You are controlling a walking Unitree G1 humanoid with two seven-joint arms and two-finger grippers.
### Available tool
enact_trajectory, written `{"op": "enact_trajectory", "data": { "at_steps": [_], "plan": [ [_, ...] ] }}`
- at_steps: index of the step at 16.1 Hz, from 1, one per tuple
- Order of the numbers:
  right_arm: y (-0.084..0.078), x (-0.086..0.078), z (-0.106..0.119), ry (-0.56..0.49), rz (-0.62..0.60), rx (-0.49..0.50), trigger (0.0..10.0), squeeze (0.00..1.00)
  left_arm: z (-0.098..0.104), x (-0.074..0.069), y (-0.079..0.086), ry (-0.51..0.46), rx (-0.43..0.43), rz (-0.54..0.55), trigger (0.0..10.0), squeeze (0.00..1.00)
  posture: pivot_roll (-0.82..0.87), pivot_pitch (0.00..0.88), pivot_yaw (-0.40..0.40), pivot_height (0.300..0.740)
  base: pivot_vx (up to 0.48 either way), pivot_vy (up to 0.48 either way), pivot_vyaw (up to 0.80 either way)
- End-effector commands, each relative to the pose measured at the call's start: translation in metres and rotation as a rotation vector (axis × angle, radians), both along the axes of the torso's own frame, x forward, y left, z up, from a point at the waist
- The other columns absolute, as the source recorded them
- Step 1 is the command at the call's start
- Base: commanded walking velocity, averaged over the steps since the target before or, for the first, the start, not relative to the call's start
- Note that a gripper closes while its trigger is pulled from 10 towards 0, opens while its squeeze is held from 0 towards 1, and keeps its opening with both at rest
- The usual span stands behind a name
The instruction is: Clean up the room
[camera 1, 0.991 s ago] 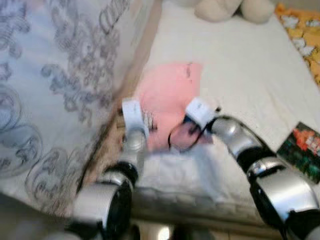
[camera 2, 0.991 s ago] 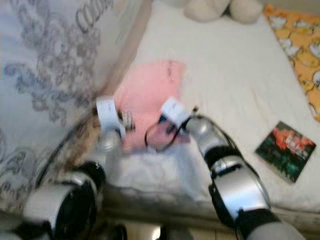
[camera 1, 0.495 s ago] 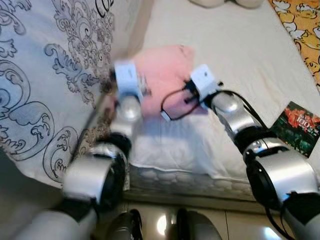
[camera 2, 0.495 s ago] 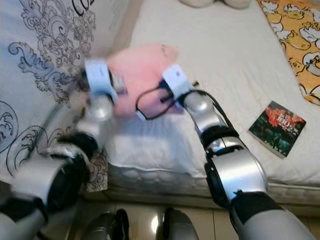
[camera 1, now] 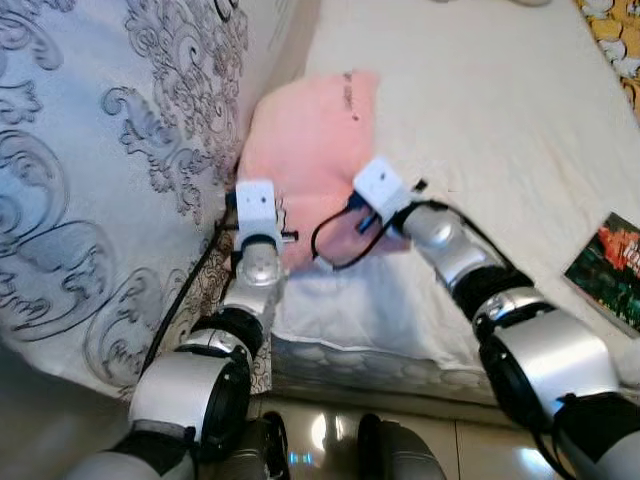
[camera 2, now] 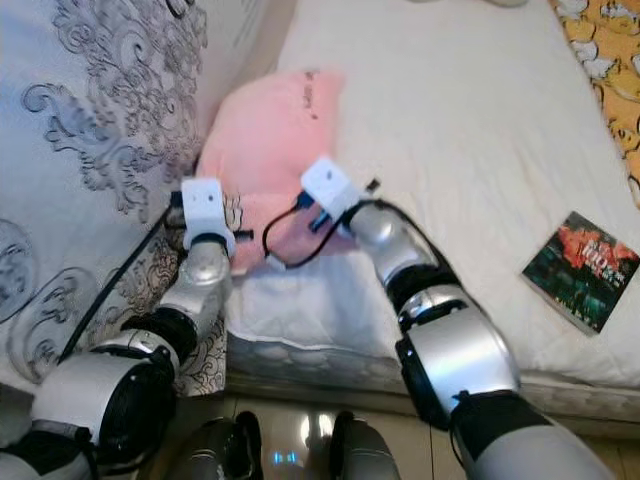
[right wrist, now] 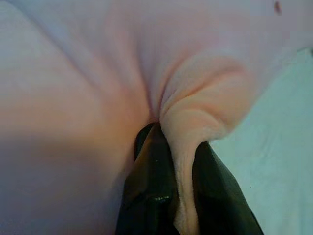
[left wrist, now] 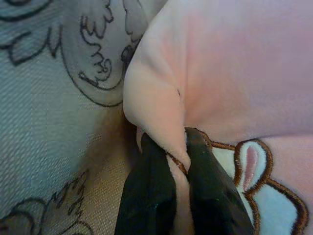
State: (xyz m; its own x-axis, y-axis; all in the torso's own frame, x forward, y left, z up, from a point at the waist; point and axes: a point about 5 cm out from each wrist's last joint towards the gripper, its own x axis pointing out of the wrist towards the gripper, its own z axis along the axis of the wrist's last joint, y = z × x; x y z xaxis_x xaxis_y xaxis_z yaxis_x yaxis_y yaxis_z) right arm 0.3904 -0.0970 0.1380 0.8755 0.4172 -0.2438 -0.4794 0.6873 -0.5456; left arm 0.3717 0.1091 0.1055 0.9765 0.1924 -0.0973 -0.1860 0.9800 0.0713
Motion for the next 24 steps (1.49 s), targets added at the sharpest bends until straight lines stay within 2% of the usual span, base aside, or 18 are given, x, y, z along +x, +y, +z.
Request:
{"op": "enact_trajectory", "data": {
  "at_steps": [1,3,4,5,6,8,9,10,13,14,15,16,17,18,20,22,23,24],
  "plan": [
    [-0.012,-0.003,-0.012,0.037,-0.041,-0.030,10.0,0.00,-0.017,-0.007,0.008,0.077,0.016,0.049,10.0,0.00,-0.10,0.220,-0.036,0.740,0.000,0.000,0.00],
    [-0.019,-0.003,-0.013,0.040,-0.071,-0.026,10.0,0.02,-0.008,-0.003,-0.002,0.044,0.032,0.011,10.0,0.00,-0.11,0.216,-0.033,0.740,0.000,0.000,0.00],
    [-0.022,-0.002,-0.011,0.041,-0.091,-0.013,10.0,1.00,-0.003,-0.001,-0.004,0.029,0.026,0.000,10.0,0.00,-0.11,0.215,-0.033,0.740,0.000,0.000,0.00],
    [-0.024,-0.001,-0.010,0.051,-0.113,0.018,10.0,1.00,0.003,0.002,-0.005,0.006,0.021,-0.006,10.0,1.00,-0.12,0.206,-0.031,0.740,0.000,0.000,0.00],
    [-0.025,0.000,-0.008,0.053,-0.126,0.056,10.0,1.00,0.013,0.006,-0.005,-0.036,0.041,-0.017,10.0,1.00,-0.12,0.200,-0.029,0.740,0.000,0.000,0.00],
    [-0.028,0.003,-0.003,0.059,-0.191,0.227,10.0,1.00,0.044,0.014,-0.002,-0.225,0.207,-0.067,10.0,1.00,-0.13,0.184,-0.027,0.740,0.000,0.000,0.00],
    [-0.033,0.003,-0.003,0.068,-0.227,0.293,10.0,1.00,0.051,0.015,0.002,-0.270,0.241,-0.070,10.0,1.00,-0.12,0.175,-0.029,0.740,0.000,0.000,0.00],
    [-0.038,0.000,-0.007,0.079,-0.255,0.368,10.0,1.00,0.060,0.015,0.011,-0.328,0.233,-0.063,10.0,1.00,-0.12,0.161,-0.030,0.740,0.000,0.000,0.00],
    [-0.054,-0.002,-0.007,0.043,-0.313,0.516,10.0,1.00,0.074,0.009,0.019,-0.439,0.182,-0.087,10.0,1.00,-0.12,0.135,-0.031,0.740,0.000,0.000,0.00],
    [-0.060,-0.005,-0.003,-0.023,-0.298,0.534,10.0,1.00,0.067,-0.001,0.023,-0.447,0.129,-0.098,10.0,1.00,-0.13,0.106,-0.033,0.740,0.000,0.000,0.00],
    [-0.064,-0.011,0.001,-0.087,-0.285,0.552,10.0,1.00,0.055,-0.014,0.025,-0.424,0.120,-0.119,10.0,1.00,-0.14,0.084,-0.031,0.740,0.000,0.000,0.00],
    [-0.070,-0.020,0.002,-0.133,-0.310,0.556,10.0,1.00,0.042,-0.025,0.027,-0.389,0.118,-0.131,10.0,1.00,-0.14,0.063,-0.029,0.740,0.000,0.000,0.00],
    [-0.077,-0.039,0.002,-0.186,-0.369,0.566,10.0,1.00,0.029,-0.039,0.028,-0.352,0.115,-0.147,10.0,1.00,-0.14,0.042,-0.030,0.740,0.000,0.000,0.00],
    [-0.082,-0.056,0.001,-0.221,-0.416,0.571,10.0,1.00,0.020,-0.047,0.027,-0.306,0.132,-0.169,10.0,1.00,-0.13,0.016,-0.024,0.740,0.000,0.000,0.00],
    [-0.085,-0.096,-0.009,-0.263,-0.485,0.628,10.0,1.00,0.022,-0.059,0.020,-0.308,0.087,-0.244,10.0,1.00,-0.12,0.000,-0.012,0.740,0.000,0.000,0.00],
    [-0.094,-0.133,-0.037,-0.205,-0.571,0.576,10.0,1.00,0.032,-0.075,0.009,-0.335,-0.019,-0.387,10.0,1.00,-0.13,0.000,0.003,0.740,0.000,0.000,0.00],
    [-0.099,-0.140,-0.043,-0.179,-0.606,0.542,10.0,1.00,0.032,-0.079,0.010,-0.333,-0.010,-0.402,10.0,0.00,-0.13,0.000,0.007,0.740,0.000,0.000,0.00],
    [-0.100,-0.143,-0.044,-0.163,-0.613,0.513,10.0,1.00,0.028,-0.081,0.015,-0.311,-0.020,-0.374,10.0,0.00,-0.13,0.000,0.014,0.740,0.000,0.000,0.00]
  ]
}}
